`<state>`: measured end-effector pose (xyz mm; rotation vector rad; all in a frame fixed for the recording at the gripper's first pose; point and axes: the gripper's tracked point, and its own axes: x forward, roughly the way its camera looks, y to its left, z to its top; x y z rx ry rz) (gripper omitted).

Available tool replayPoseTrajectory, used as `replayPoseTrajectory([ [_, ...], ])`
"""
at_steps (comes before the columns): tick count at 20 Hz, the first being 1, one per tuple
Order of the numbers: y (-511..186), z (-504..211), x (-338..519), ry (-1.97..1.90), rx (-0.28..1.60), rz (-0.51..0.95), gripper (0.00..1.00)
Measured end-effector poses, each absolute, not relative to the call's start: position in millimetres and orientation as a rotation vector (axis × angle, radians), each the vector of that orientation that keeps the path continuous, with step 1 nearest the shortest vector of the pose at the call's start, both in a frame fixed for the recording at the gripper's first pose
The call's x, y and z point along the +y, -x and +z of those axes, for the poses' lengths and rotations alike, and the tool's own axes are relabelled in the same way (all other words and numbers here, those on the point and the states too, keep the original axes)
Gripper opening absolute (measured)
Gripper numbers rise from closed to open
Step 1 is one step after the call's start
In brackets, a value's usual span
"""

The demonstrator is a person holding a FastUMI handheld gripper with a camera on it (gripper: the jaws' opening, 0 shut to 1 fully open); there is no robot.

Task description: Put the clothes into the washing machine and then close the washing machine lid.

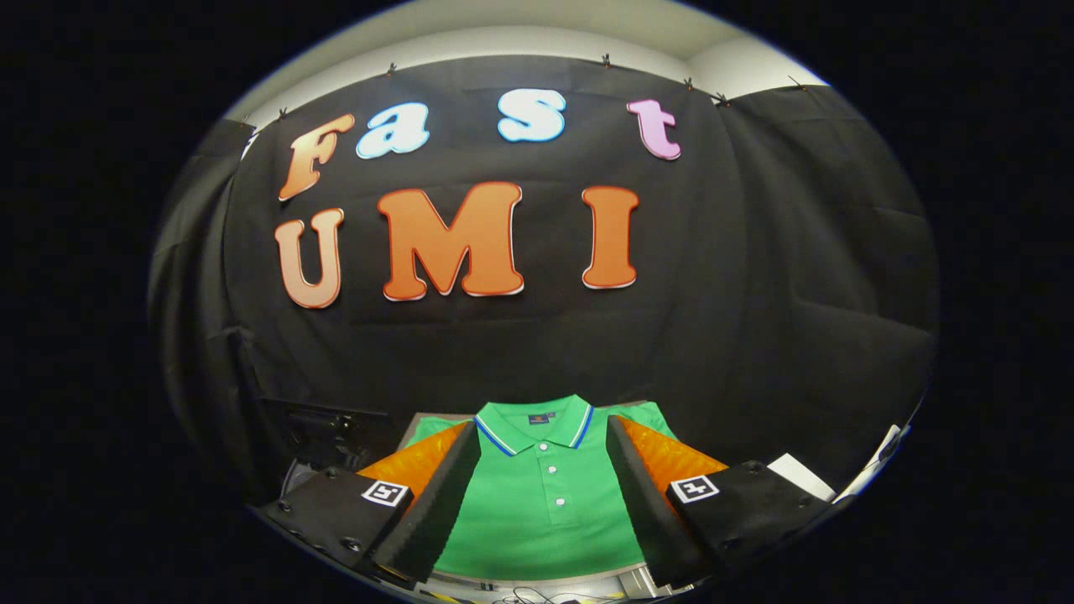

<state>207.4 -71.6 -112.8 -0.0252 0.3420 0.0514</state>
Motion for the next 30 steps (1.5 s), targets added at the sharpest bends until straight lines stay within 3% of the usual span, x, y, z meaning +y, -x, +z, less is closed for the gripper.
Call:
replayPoseTrajectory([
  [12, -267, -238, -84, 0.028, 0.694, 0.070, 0.98],
  [22, -264, -249, -76, 0.039, 0.791, 0.076, 0.98],
  [26, -263, -248, -71, 0.044, 0.812, 0.107, 0.84],
  [30, -262, -246, -73, 0.009, 0.849, 0.084, 0.59],
])
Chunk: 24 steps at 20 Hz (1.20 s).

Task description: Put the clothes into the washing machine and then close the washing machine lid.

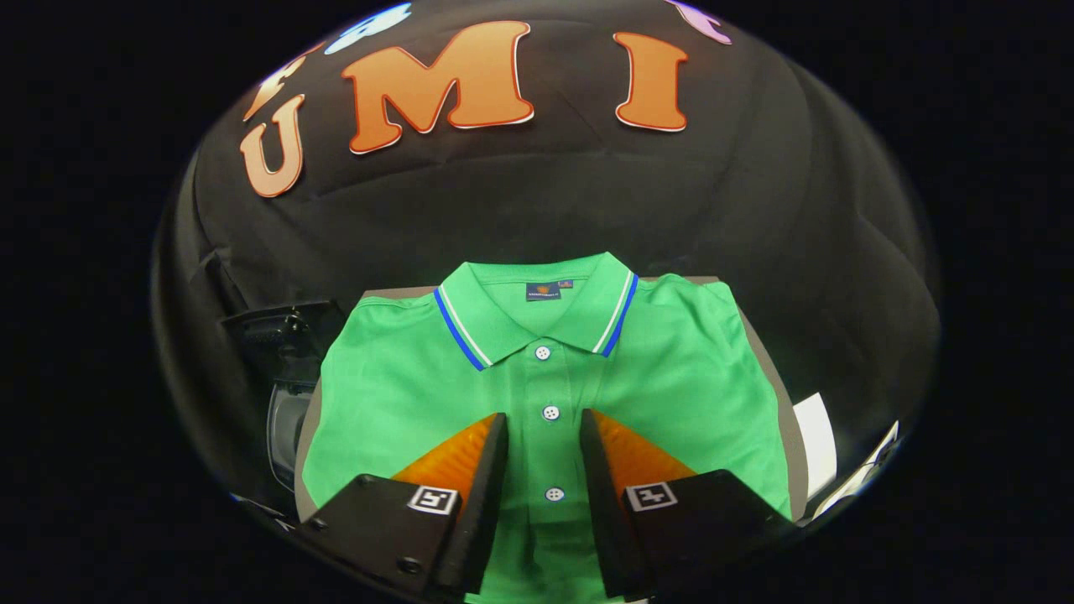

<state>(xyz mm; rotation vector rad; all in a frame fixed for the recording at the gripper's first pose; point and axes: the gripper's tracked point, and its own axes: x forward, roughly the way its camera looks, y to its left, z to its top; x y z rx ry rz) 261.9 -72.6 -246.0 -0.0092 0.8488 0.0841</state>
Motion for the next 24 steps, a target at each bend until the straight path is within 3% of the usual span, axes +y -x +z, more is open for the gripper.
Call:
replayPoseTrajectory([
  [3, -267, -250, -69, -0.001, 0.896, 0.036, 0.21],
  [4, -264, -248, -67, 0.020, 0.918, 0.038, 0.21],
  [5, -267, -248, -66, 0.038, 0.909, 0.030, 0.12],
  [15, -265, -234, -67, -0.074, 0.752, 0.087, 0.08],
  [24, -257, -146, -29, -0.129, 0.548, 0.163, 0.08],
])
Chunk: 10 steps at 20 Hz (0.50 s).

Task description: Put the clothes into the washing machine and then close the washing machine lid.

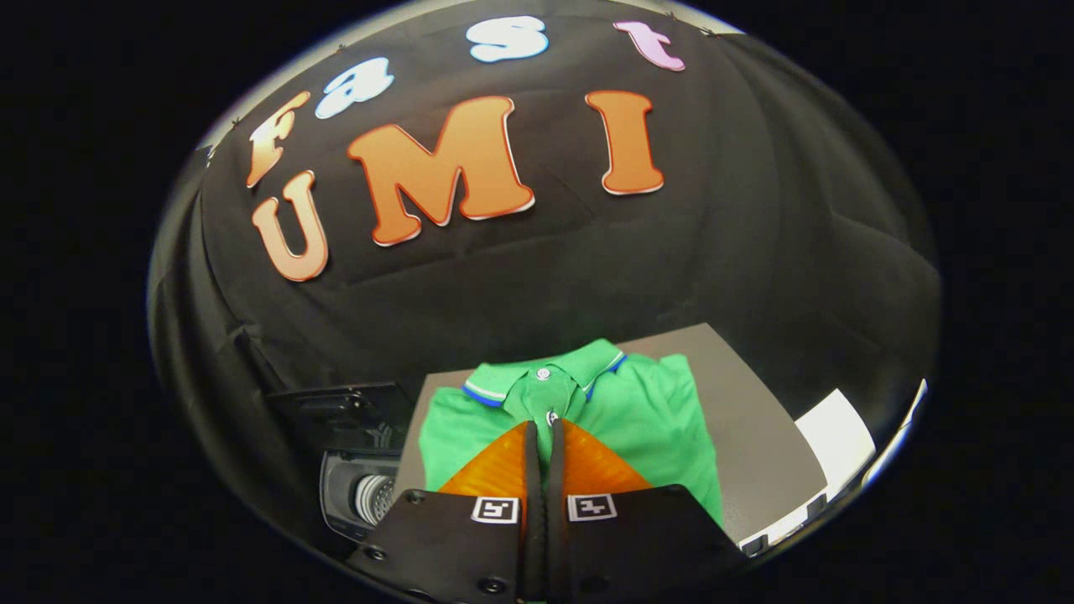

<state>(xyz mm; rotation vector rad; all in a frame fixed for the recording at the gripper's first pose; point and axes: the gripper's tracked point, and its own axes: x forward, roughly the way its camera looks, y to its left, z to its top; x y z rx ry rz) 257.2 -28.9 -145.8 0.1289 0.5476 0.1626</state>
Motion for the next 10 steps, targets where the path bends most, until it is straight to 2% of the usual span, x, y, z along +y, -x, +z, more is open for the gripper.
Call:
replayPoseTrajectory([
  [10, -177, -41, 78, -0.185, 0.380, 0.316, 0.08],
])
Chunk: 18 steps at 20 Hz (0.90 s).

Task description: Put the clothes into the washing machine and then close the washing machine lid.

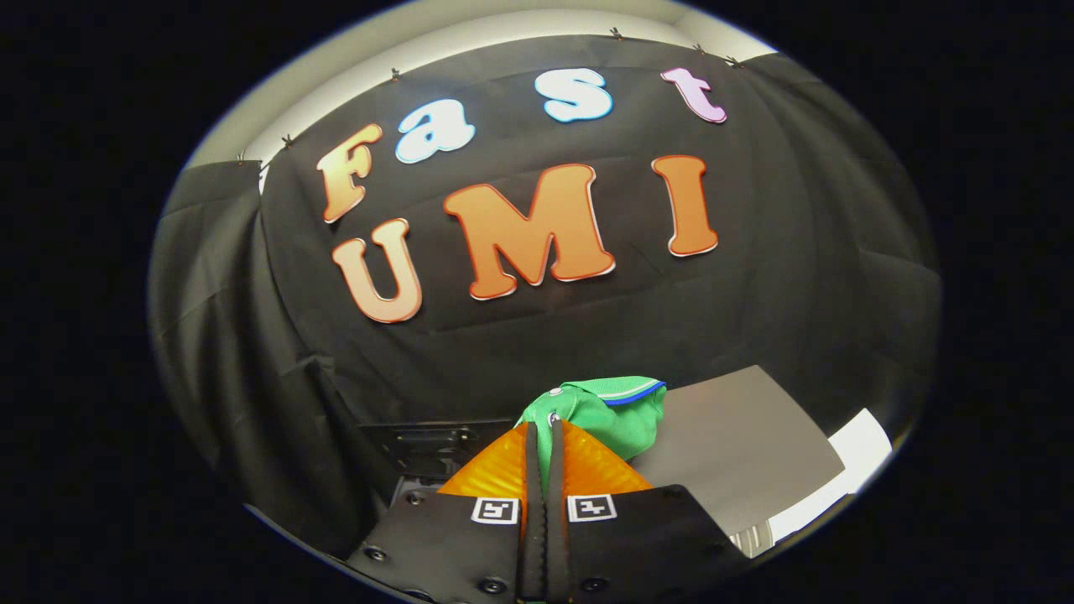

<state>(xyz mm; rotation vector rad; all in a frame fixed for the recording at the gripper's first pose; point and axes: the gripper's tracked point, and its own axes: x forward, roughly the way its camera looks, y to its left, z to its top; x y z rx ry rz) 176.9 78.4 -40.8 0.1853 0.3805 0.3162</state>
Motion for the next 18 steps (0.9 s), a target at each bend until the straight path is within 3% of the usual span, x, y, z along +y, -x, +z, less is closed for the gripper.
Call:
replayPoseTrajectory([
  [10, -123, -40, 228, -0.215, 0.408, 0.522, 0.08],
  [18, -143, -148, 324, -0.217, 0.567, 0.629, 0.08],
])
